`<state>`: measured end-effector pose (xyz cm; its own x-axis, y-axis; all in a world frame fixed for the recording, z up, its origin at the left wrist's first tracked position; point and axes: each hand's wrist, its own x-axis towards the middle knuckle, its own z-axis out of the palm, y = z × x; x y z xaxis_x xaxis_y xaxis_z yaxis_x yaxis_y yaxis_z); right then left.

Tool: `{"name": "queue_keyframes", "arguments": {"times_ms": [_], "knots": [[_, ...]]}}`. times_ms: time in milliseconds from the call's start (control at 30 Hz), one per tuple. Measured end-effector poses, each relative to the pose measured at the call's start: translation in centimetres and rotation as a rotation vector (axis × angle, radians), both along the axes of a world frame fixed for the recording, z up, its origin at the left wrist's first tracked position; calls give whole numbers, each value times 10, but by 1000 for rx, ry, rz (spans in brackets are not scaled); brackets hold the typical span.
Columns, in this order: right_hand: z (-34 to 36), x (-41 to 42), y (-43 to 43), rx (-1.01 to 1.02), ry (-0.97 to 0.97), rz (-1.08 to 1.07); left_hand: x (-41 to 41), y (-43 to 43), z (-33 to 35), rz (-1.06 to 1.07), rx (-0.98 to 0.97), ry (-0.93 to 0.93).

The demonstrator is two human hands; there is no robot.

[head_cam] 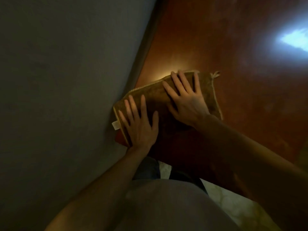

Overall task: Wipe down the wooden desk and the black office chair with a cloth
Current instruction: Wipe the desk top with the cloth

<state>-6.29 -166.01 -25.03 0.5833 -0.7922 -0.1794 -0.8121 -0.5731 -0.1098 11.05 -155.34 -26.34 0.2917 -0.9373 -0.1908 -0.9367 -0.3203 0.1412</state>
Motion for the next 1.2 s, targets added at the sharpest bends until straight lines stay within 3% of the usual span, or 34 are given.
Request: {"name": "queue_keyframes", "arguments": {"times_ms": [233,500,667,833,1200], "knots": [[-34,-7,23,-51,-104,-149,9,-11,-22,-132,-38,-68],[-33,-15,29,-53,-100,-484,43,-95,-26,-704,-92,-3],[-26,-6,30,-55,-113,-621,38,-99,-18,-641,-89,-21],[-30,-11,65,-31,-126,-411,32,-65,-22,-531,-46,-57],[-37,-26,-1,-75,-109,-533,12,-160,-24,-620,-72,-25]]}}
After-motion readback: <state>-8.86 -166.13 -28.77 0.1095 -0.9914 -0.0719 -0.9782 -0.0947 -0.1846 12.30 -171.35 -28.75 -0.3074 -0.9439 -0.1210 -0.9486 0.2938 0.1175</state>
